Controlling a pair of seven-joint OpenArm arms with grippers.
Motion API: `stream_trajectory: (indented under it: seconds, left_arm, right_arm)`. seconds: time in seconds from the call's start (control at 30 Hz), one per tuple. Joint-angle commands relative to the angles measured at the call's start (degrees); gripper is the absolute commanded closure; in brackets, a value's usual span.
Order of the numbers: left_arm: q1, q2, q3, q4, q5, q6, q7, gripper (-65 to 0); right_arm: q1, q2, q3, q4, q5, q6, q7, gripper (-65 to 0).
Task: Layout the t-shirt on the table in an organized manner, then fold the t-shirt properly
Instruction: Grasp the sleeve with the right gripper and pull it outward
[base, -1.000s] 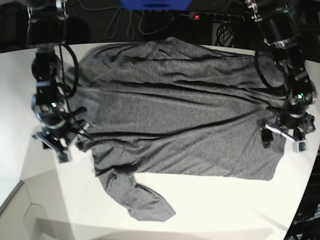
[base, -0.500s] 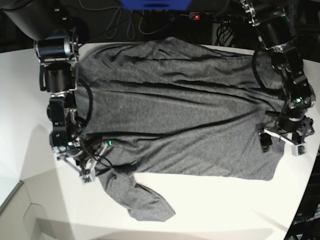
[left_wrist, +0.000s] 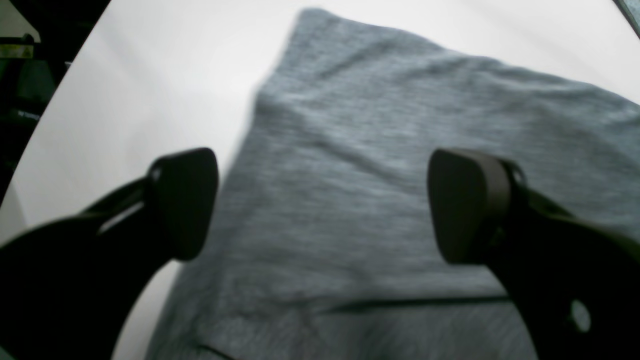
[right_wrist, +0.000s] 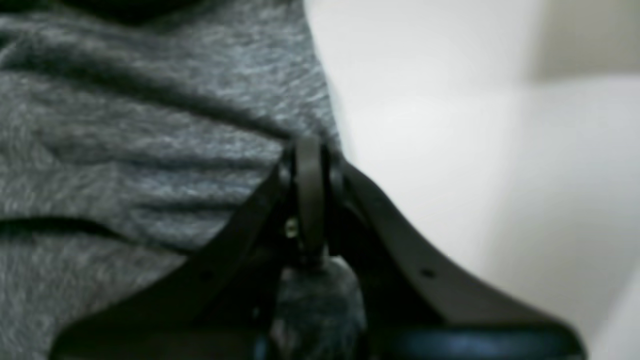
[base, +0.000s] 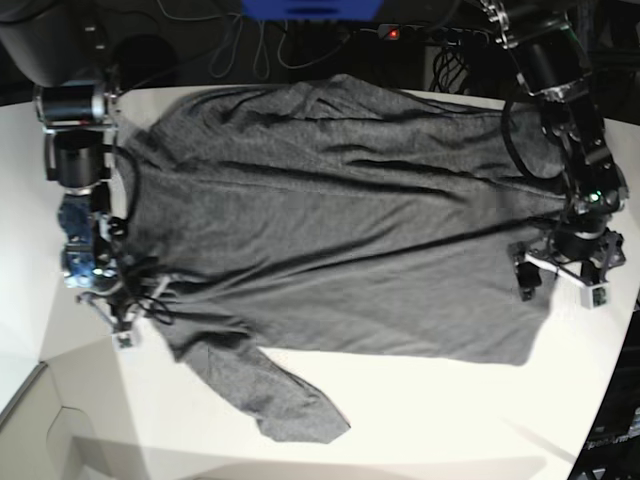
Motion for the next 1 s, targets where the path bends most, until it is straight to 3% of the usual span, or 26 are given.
stream_trajectory:
  seconds: [0.0,0.23,0.37,0.47,0.57,0.77,0.87,0.97]
  left_arm:
    - [-1.80,-0.53,-0.06,1.03,-0.67,-0.10,-1.59,-65.0]
    - [-3.73,1.32,0.02,-0.20,-0.58,-0.10,-1.59,-65.0]
    - [-3.73,1.93,0.02,-0.02,-0.67,-0.10,-1.59,-65.0]
    - [-3.82,2.11,0.02,-0.11,-0.67,-0.10,-1.59,-65.0]
    - [-3.12,2.11,0.02,0.50,-0.67,-0.10,-1.59,-65.0]
    - [-0.13,2.11,-0.50,1.65,-0.76,-0.10,-1.59,-65.0]
    - [2.95,2.37,-0.59,4.81,-0.76,-0.10,-1.59,-65.0]
    - [6.03,3.69,-0.94,8.59,-0.76,-0.10,-1.59,-65.0]
  right_arm:
    - [0.32,1.25,0.11,0.01,-1.72,-0.63,-2.81,0.0]
    - [-0.92,3.63,2.66,4.05,-1.72,-0.63,-2.99,0.0]
    - [-5.13,2.48,9.43,17.59,-1.72,-0.63,-3.43,0.0]
    - [-6.19,0.99,10.22,25.07,-1.72,-0.28,-3.69,0.0]
    - [-4.96,0.37,7.14,27.09,-1.72,-0.28,-5.10,-7.0]
    - [1.37,-4.73,-2.71,23.31,-1.80,-0.45,-4.74,-27.2]
    - [6.65,-7.98,-5.52,14.78,-1.80,-0.54,-2.63,-31.9]
    - [10.69,-9.65,-5.78,4.85,-1.80,-0.54,2.82,-32.1]
